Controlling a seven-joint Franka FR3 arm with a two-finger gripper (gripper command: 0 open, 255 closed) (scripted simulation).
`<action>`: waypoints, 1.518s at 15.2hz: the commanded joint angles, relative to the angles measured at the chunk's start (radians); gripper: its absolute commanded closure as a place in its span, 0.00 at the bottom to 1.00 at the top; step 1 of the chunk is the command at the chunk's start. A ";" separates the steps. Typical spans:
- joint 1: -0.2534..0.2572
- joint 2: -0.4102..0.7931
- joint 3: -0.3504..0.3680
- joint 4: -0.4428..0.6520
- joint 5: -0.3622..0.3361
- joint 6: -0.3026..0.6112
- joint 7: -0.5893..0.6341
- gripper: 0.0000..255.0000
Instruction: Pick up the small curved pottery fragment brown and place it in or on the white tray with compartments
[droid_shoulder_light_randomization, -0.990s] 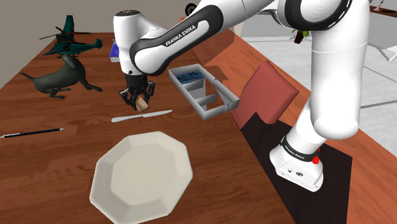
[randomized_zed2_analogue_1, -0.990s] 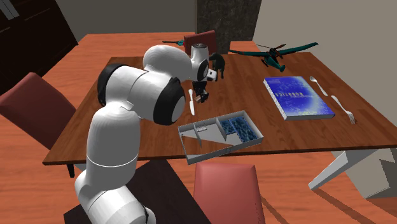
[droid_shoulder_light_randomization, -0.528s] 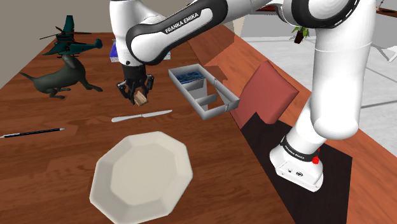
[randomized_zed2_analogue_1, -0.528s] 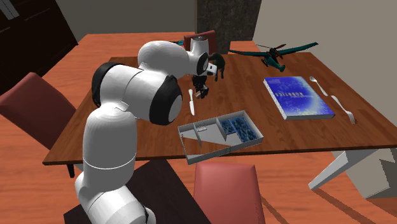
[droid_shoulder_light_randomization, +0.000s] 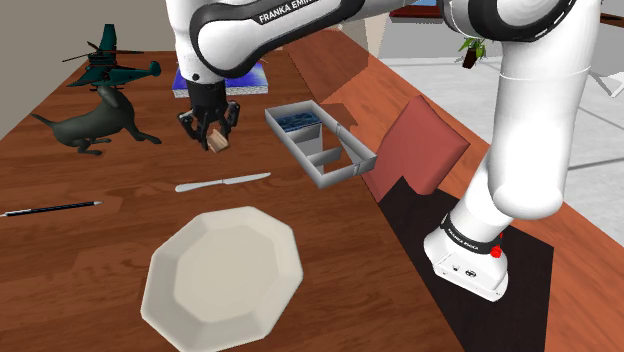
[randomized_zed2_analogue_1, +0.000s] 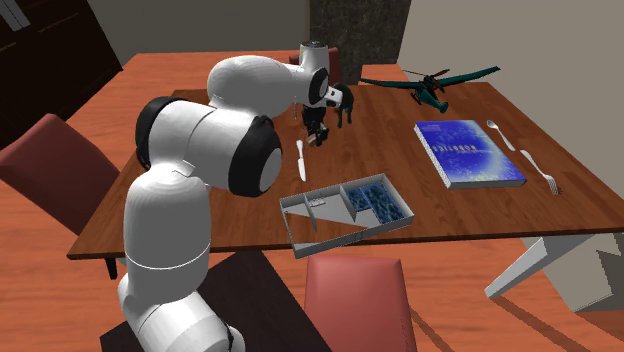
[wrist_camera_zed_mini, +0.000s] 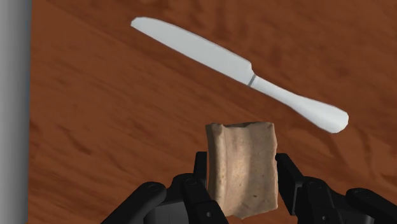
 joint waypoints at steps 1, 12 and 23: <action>0.000 -0.007 0.002 0.018 0.004 -0.025 -0.002 1.00; -0.090 -0.191 -0.006 -0.156 0.082 -0.022 -0.112 1.00; -0.219 -0.486 -0.105 -0.516 0.207 0.051 -0.390 1.00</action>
